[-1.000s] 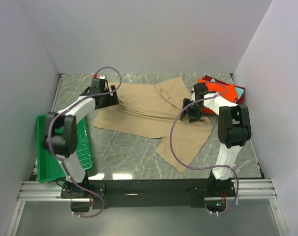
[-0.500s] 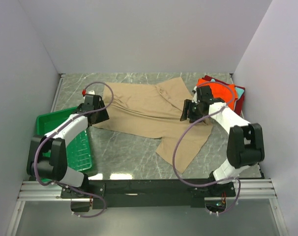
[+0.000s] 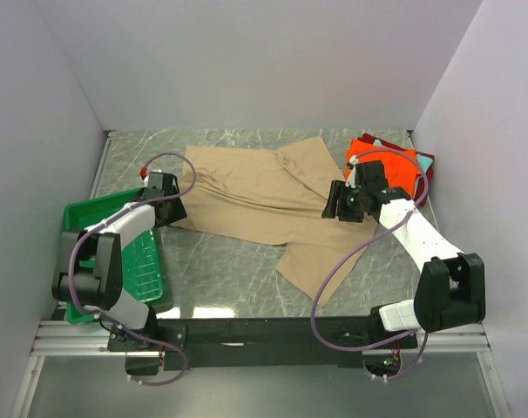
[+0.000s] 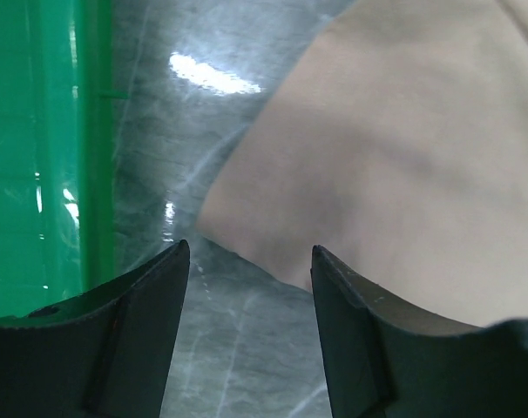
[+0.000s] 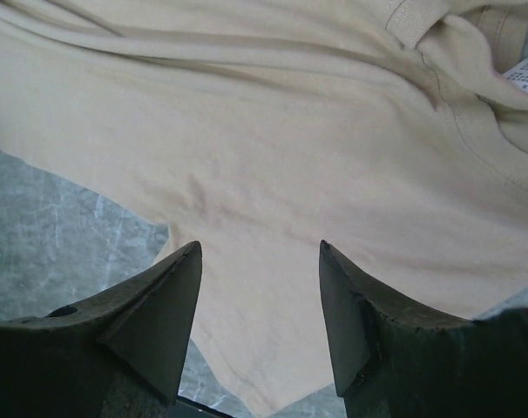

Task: Fold and stack the t-shirts
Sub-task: Fold the tshirt

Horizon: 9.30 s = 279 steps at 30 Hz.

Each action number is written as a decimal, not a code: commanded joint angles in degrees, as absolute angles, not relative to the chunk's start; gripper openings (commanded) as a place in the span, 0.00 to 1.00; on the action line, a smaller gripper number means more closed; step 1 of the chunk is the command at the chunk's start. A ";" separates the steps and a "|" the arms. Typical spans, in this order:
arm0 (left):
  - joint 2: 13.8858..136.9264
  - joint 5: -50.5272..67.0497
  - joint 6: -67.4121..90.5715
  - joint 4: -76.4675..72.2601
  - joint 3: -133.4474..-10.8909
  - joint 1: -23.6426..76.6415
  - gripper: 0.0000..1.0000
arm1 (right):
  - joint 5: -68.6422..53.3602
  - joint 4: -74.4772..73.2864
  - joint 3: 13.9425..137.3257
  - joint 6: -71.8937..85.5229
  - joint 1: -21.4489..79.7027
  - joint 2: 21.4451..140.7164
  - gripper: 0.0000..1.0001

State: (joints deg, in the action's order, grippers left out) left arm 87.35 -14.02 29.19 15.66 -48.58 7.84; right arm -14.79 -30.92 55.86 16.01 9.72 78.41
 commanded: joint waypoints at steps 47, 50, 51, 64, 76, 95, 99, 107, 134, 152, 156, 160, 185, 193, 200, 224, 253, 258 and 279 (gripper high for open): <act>94.31 -16.00 29.97 12.66 -48.34 6.33 0.14 | -15.73 -29.09 54.67 16.00 9.75 77.61 0.63; 93.35 -15.73 29.80 13.09 -48.51 6.33 0.06 | -14.86 -29.53 54.41 16.61 10.36 76.64 0.63; 92.99 -15.65 29.71 13.27 -48.52 6.33 0.05 | -14.59 -29.62 53.97 17.31 10.98 75.51 0.63; 85.08 -13.54 29.62 14.24 -47.99 6.33 0.01 | 3.06 -30.23 40.52 39.09 42.17 65.48 0.59; 83.06 -10.11 29.09 12.48 -46.67 6.33 0.01 | 16.17 -47.98 38.50 61.16 57.92 60.82 0.58; 80.95 -8.00 28.92 11.51 -45.62 6.33 0.01 | 14.24 -48.43 28.21 71.98 61.00 56.95 0.50; 80.51 -8.09 29.18 11.69 -45.53 6.33 0.01 | 13.01 -45.97 27.77 71.02 61.00 58.44 0.49; 80.24 -8.17 29.27 11.78 -45.44 6.33 0.01 | 12.57 -44.21 26.81 70.66 61.08 58.45 0.47; 72.61 -10.81 33.66 15.47 -44.74 6.33 0.01 | 15.73 -57.39 35.42 71.72 66.17 54.32 0.00; 56.52 -14.85 41.48 22.40 -38.50 7.91 0.00 | 19.34 -63.63 39.11 82.26 80.33 54.05 0.00; 54.23 -17.40 43.41 25.39 -38.23 10.19 0.01 | 19.86 -64.68 39.64 84.55 83.58 54.05 0.00; 51.16 -18.37 45.17 27.68 -37.79 11.25 0.01 | 20.39 -65.56 40.08 86.66 86.57 54.31 0.00; 60.19 -15.21 40.52 24.61 -42.54 12.75 0.01 | 26.28 -62.32 43.59 72.19 74.55 49.66 0.00; 65.65 -12.13 37.62 21.45 -47.19 11.61 0.01 | 24.79 -53.71 46.31 56.26 56.53 51.23 0.00; 71.89 -9.85 34.90 19.25 -52.38 9.23 0.00 | 21.71 -47.47 50.09 43.60 42.20 56.15 0.00; 87.54 -10.11 30.94 14.41 -64.33 5.45 0.00 | 14.68 -39.37 67.23 26.37 17.76 75.40 0.00; 99.40 -7.30 29.00 14.06 -71.80 3.25 0.31 | 12.22 -37.62 75.93 22.06 12.30 88.23 0.39; 97.83 -7.21 28.74 14.06 -72.51 3.34 0.80 | 11.25 -38.14 75.86 21.01 12.30 86.49 0.72; 92.62 8.08 32.08 0.88 -53.26 6.94 0.94 | 6.50 -36.56 43.08 29.26 9.93 64.78 0.70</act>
